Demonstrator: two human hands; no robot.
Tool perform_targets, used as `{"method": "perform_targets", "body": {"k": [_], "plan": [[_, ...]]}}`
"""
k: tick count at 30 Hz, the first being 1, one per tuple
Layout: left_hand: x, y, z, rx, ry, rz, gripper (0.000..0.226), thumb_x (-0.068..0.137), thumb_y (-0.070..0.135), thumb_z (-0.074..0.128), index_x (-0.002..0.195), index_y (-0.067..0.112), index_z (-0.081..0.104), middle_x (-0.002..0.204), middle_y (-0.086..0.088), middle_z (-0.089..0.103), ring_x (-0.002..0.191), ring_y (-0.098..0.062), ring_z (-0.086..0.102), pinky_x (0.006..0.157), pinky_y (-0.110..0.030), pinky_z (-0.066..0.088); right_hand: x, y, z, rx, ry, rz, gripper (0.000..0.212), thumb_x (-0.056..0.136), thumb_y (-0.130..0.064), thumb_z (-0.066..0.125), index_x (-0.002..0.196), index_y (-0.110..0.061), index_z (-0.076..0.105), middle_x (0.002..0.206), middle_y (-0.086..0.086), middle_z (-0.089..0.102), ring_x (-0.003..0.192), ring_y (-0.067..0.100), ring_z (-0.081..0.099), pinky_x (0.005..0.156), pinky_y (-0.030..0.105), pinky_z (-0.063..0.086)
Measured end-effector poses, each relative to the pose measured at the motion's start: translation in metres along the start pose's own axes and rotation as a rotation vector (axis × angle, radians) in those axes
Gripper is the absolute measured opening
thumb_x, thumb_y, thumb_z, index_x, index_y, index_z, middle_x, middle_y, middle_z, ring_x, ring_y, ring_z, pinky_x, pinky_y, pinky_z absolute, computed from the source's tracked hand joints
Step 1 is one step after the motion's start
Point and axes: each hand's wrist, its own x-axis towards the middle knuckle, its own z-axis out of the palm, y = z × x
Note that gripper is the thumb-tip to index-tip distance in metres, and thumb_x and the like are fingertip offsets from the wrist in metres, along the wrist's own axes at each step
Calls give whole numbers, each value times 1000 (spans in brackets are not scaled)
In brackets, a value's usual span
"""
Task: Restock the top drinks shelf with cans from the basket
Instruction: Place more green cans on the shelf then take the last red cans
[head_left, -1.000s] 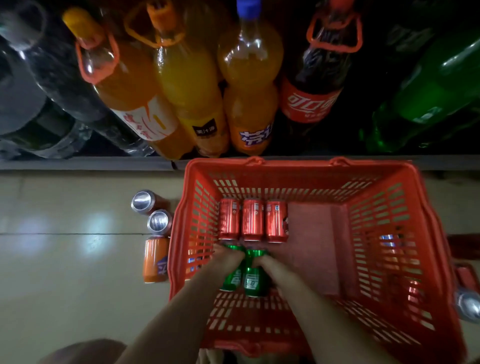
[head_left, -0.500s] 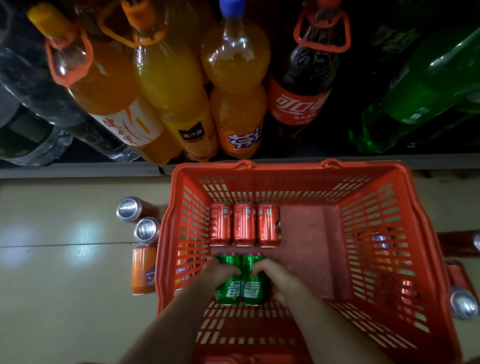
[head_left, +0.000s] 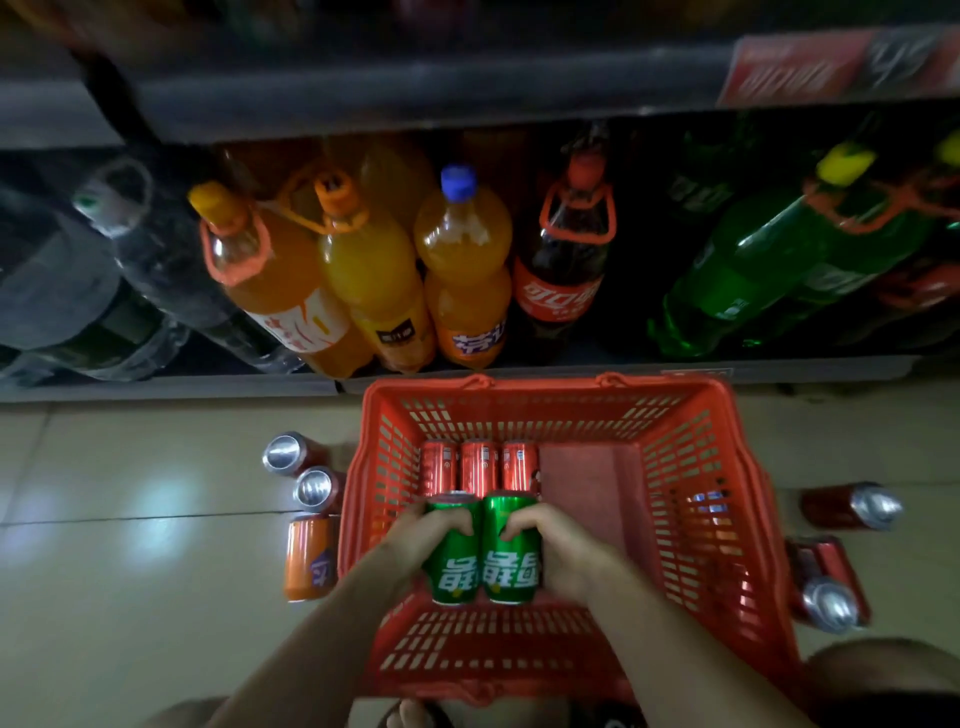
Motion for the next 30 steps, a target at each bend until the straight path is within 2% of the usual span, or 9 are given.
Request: {"method": "perform_targets", "body": {"k": [5,8,11,14,16,18,24,28,30], "plan": [[-138,103,-8,-31,-67,153,73,48,15,78,120,9,70,114,-23,76,106,-40,73,94,-50,57,-153,-72,43,14,-42,-103,52,65,-6,68,117,-3,70,108,18,72,101,33,66,106,50,48],[-253,190,-8,12,-96,262,72,46,14,77,118,11,69,101,-13,78,96,-32,74,76,-37,61,-268,-128,71,4,-111,-201,31,81,4,57,105,-7,72,101,15,73,90,27,69,91,42,55],[-385,287,-6,69,-139,379,57,53,12,72,110,18,69,86,-4,74,78,-19,71,56,-25,55,-389,-194,109,5,-149,-342,37,73,6,58,102,-9,75,102,18,73,86,29,70,81,39,58],[-506,381,-9,128,-133,505,61,44,17,77,104,20,69,91,-10,74,90,-27,72,73,-36,59,-517,-265,147,-44,-164,-503,59,60,0,61,117,-7,71,115,24,71,99,34,67,92,46,55],[-586,440,-11,155,-120,619,67,42,19,79,108,24,69,104,-11,76,101,-30,72,85,-42,56,-603,-310,169,-120,-181,-614,63,61,-1,62,124,-5,67,120,24,70,100,33,69,87,42,57],[-664,498,-12,198,-143,740,79,40,24,80,118,20,66,110,-8,75,100,-25,72,80,-36,57,-689,-354,189,-190,-198,-724,52,68,2,62,118,-9,69,110,20,74,90,27,73,72,34,61],[-871,627,-14,281,-194,1156,51,45,22,78,93,18,63,84,-10,65,76,-22,65,70,-35,48,-898,-454,240,-341,-216,-1169,44,62,2,64,103,-12,72,90,10,76,79,21,74,65,30,60],[-972,682,-13,322,-113,1401,56,50,28,78,102,16,61,90,-10,68,81,-24,68,75,-38,55,-1009,-495,270,-502,-183,-1439,44,65,-6,72,109,-11,69,98,9,75,92,25,73,81,39,60],[-1010,702,-11,324,-70,1491,66,53,30,79,115,14,62,100,-9,72,89,-26,71,78,-42,59,-1050,-511,281,-548,-160,-1533,47,66,-10,74,112,-11,68,98,7,75,92,26,72,79,45,58]]}}
